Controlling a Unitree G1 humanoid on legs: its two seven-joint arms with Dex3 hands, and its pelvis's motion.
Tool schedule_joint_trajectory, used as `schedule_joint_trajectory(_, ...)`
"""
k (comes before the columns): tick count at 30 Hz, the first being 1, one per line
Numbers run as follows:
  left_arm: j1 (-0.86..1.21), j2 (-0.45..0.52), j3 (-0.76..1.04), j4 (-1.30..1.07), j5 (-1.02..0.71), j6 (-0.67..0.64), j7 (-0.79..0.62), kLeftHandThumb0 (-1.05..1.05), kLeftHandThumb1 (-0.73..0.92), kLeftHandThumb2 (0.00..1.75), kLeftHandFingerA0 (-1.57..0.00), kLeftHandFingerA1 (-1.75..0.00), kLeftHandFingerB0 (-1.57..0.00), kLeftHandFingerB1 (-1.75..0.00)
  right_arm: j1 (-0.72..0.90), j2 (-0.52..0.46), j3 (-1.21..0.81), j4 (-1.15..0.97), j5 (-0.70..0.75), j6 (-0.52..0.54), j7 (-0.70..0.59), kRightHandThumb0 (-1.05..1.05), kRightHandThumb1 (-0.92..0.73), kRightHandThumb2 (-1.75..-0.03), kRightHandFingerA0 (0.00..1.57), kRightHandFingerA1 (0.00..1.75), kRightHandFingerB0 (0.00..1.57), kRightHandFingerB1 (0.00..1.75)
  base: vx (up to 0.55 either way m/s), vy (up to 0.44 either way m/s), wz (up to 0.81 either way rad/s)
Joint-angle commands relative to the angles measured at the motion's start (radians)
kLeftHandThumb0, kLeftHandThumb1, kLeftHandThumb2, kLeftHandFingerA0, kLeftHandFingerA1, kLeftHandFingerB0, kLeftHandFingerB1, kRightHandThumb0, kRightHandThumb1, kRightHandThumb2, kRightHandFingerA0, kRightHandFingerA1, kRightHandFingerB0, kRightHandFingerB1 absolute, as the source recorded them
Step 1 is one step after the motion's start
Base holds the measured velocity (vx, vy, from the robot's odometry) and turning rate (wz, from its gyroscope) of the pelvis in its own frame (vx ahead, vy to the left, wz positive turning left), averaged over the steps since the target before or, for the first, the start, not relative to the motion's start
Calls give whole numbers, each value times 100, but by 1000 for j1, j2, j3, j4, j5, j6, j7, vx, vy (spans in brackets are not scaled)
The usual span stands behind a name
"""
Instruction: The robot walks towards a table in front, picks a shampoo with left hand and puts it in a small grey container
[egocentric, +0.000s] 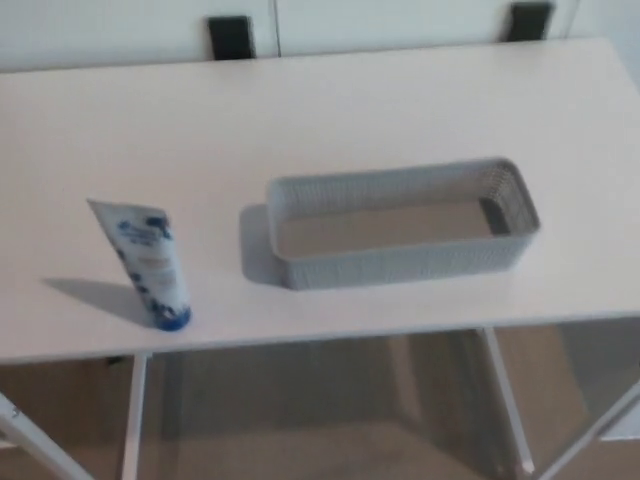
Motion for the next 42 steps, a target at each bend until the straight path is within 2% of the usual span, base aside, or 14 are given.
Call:
schedule_joint_trajectory(1,19,24,-57,-7,58,-55,24,-14,54,56,-49,-52,-41,-37,-4,-8,0,12,8,4,-8,-13,-60,-58,55,40,44,37,97,81,1)
schedule_joint_trajectory(11,28,43,-98,1,63,-66,35,-11,54,60,-46,-52,-39,-37,-2,-6,-2,4,9,0,-11,-17,-59,-60,53,41,43,39,77,-84,10)
schedule_joint_trajectory(14,30,69,-169,-8,131,-65,68,-19,58,58,-45,-52,-36,-35,-3,-4,5,5,3,6,-19,-17,-59,-61,52,41,43,38,47,-265,4)
schedule_joint_trajectory(19,102,99,-193,-126,93,-95,-50,-28,52,56,-44,-52,-32,-34,-5,-8,0,8,10,8,-14,-11,-61,-58,55,40,43,37,12,-29,-3)
schedule_joint_trajectory(20,130,97,-186,-178,73,-91,-80,-30,51,56,-46,-49,-31,-33,-6,-11,-2,9,12,10,-11,-12,-61,-58,55,40,43,37,0,0,0)
schedule_joint_trajectory(21,216,95,-176,-337,27,-75,-136,-21,34,86,-35,-62,-16,-52,-6,-17,-4,9,13,14,-9,-13,-61,-58,55,40,43,37,18,94,-10)
schedule_joint_trajectory(22,288,95,-166,-464,-11,-65,-177,-21,34,86,-35,-62,-16,-52,-6,-20,-3,7,11,15,-11,-13,-61,-58,55,40,43,37,13,137,-7)
schedule_joint_trajectory(23,330,97,-159,-532,-33,-58,-203,-32,49,55,-41,-49,-29,-33,-6,-21,-4,8,12,14,-9,-13,-61,-58,54,40,43,37,41,168,-6)
schedule_joint_trajectory(25,442,108,-136,-673,-92,-82,-260,-42,48,56,-42,-51,-30,-35,-5,-21,-7,12,15,20,-5,-14,-61,-58,54,40,43,36,6,174,4)
schedule_joint_trajectory(27,615,107,-84,-888,-198,15,-299,-32,48,55,-38,-45,-32,-32,1,-24,-6,15,13,29,-5,-14,-61,-58,54,40,42,36,67,389,-11)
schedule_joint_trajectory(34,889,140,15,-1129,-353,-63,-470,-35,48,54,-34,-40,-29,-31,-8,-31,-9,31,9,48,-20,-14,-60,-58,57,40,45,37,47,35,6)
schedule_joint_trajectory(40,1063,164,148,-1386,-512,-59,-580,-41,47,54,-40,-40,-27,-31,-5,-27,-13,37,13,52,-14,-15,-61,-58,56,40,44,37,8,-89,5)
schedule_joint_trajectory(41,1083,171,195,-1438,-546,-78,-595,-52,39,69,-32,-47,-21,-39,-5,-29,-8,37,8,60,-16,-16,-62,-58,55,40,44,37,4,-82,6)
schedule_joint_trajectory(42,1085,170,201,-1445,-550,-78,-597,-52,39,69,-32,-47,-21,-39,-5,-29,-7,37,7,60,-16,-16,-62,-58,55,40,44,37,0,0,0)
